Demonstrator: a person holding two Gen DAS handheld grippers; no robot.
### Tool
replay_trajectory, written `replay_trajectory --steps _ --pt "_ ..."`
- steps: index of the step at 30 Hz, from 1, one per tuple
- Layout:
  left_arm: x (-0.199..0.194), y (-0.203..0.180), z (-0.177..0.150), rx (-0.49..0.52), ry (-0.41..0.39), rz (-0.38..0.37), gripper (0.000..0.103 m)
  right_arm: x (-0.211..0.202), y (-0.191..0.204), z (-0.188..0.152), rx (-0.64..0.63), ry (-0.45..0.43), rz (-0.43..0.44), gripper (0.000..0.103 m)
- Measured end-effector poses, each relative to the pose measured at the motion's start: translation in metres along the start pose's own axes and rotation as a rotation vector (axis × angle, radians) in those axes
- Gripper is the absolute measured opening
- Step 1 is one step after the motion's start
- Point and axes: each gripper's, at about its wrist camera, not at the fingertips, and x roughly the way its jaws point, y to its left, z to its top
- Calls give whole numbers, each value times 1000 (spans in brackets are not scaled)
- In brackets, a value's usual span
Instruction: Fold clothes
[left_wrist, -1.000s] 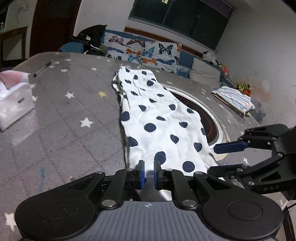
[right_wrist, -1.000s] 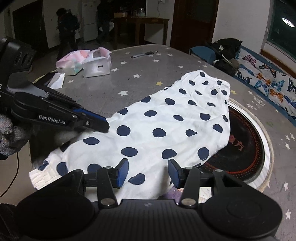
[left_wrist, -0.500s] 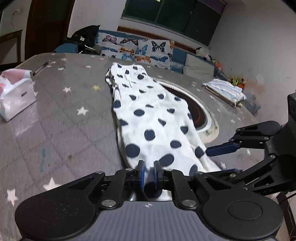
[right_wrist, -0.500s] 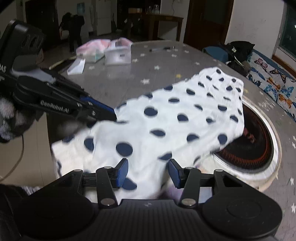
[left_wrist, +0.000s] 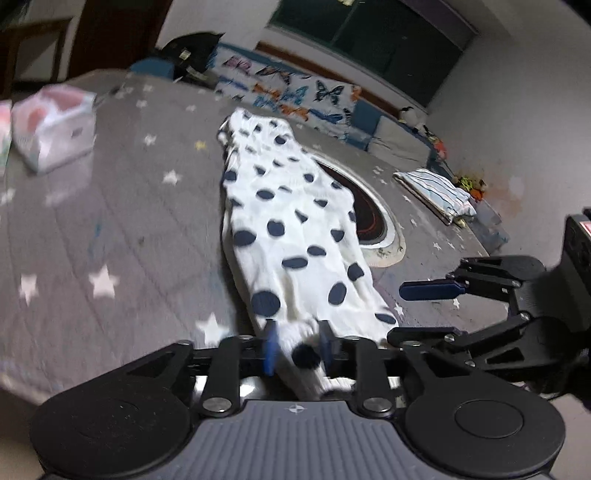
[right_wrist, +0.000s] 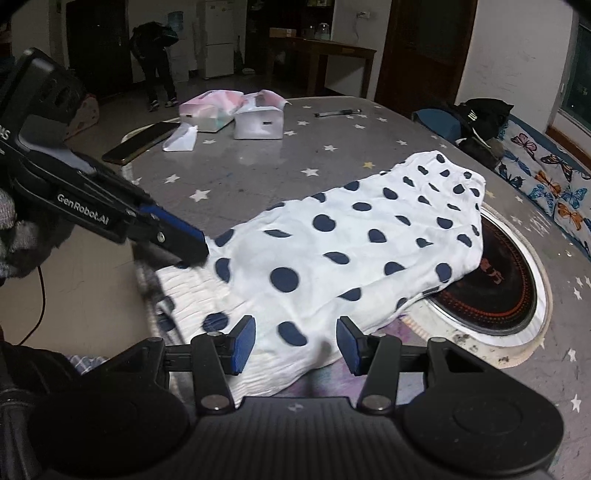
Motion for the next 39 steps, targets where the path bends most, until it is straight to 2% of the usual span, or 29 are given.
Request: replay_trajectory --steps 2,5,7,11,14,20,24,27,30,31,34,39 --pt "1 1 -2 -34 7 -9 40 -2 4 -1 -5 -5 9 50" --pt "2 1 -3 -61 14 -17 40 -5 11 -3 -19 -10 20 55" --pt "5 -1 -4 -73 31 -21 38 -6 15 -4 -30 -13 31 55" --pt "8 -1 -3 -104 58 -28 21 -6 25 -6 -46 -15 54 56" --pt "6 -2 4 -130 59 -45 14 -5 32 -6 -58 -15 70 58" --pt "4 -11 20 -176 56 -116 12 1 48 -5 -80 -37 61 61" --pt "3 -18 31 -182 48 -149 12 8 51 -6 -95 -37 0 61" --pt "2 -20 35 -187 45 -165 12 9 49 -7 -104 -36 -47 56" --pt "2 -17 35 -192 52 -170 12 7 46 -9 -117 -21 -91 44" --pt "2 -15 33 -190 57 -165 12 6 45 -11 -120 -14 -96 38" --pt "3 -7 23 -174 93 -138 12 2 47 -16 -149 -1 -118 29" --pt "10 6 3 -139 177 -96 18 1 52 -22 -201 30 -95 30"
